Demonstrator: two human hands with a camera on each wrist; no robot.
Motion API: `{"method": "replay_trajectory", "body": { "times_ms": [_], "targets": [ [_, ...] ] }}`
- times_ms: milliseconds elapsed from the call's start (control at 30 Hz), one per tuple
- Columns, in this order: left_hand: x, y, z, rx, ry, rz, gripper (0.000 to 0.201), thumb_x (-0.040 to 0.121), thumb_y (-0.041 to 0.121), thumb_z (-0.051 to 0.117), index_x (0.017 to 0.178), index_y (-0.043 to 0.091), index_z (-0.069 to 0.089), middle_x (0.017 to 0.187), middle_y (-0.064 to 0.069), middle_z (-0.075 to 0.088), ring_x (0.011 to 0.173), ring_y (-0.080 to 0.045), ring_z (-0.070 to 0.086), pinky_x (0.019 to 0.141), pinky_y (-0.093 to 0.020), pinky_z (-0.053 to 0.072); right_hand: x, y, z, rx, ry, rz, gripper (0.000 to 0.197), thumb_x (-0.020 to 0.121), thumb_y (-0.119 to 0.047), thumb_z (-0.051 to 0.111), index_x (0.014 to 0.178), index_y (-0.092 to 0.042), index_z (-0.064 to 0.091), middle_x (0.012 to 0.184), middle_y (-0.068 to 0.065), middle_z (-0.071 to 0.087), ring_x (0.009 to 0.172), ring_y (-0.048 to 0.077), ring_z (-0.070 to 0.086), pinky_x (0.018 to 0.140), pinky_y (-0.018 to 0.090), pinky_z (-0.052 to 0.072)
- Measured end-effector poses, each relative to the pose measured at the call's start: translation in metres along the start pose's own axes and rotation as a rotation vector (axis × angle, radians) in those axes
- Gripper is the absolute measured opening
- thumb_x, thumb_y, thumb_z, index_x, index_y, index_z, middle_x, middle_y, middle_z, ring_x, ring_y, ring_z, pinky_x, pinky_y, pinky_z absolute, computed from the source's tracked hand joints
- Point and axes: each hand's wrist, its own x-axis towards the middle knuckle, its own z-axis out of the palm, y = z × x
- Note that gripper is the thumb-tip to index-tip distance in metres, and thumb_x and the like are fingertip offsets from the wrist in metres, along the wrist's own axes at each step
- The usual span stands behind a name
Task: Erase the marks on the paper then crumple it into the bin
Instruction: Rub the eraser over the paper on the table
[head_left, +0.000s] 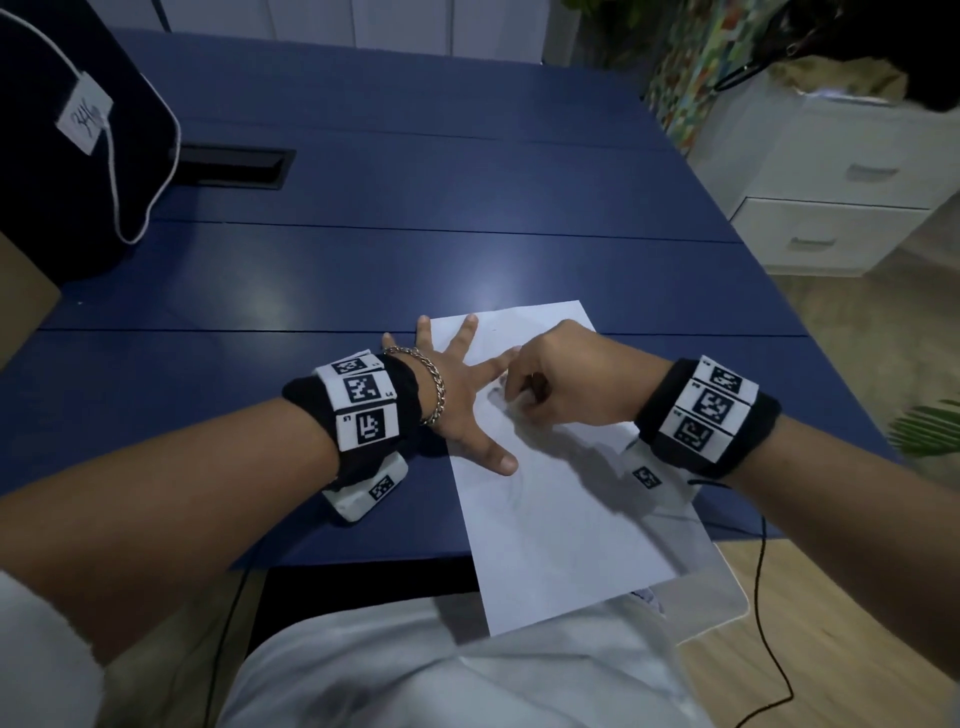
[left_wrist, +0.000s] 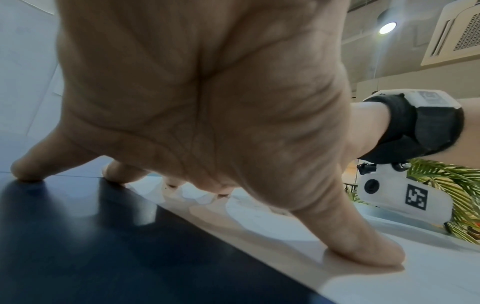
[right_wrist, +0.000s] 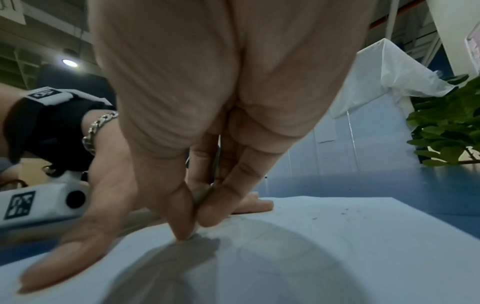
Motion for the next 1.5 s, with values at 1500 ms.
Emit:
{"method": "replay_trajectory", "body": {
  "times_ms": [1500],
  "targets": [
    [-0.006,0.002,-0.001,-0.007,-0.004,-0.005,0.142,0.048,0.107,0.061,0.147,0.066,-0.033,0.163,0.007,-0.050,0.149,-0.056,-0.037,0.110,-0.090,0.000,-0.009,-0.016,-0.001,-0.063,-0.089,-0.001,0.007,0.079,-0.017,0.076,0.080,-0.024,0.075,0.066,-0.017,0.061,0.062,0.001,0.055,0.061,0.018,0.045]
  ]
}}
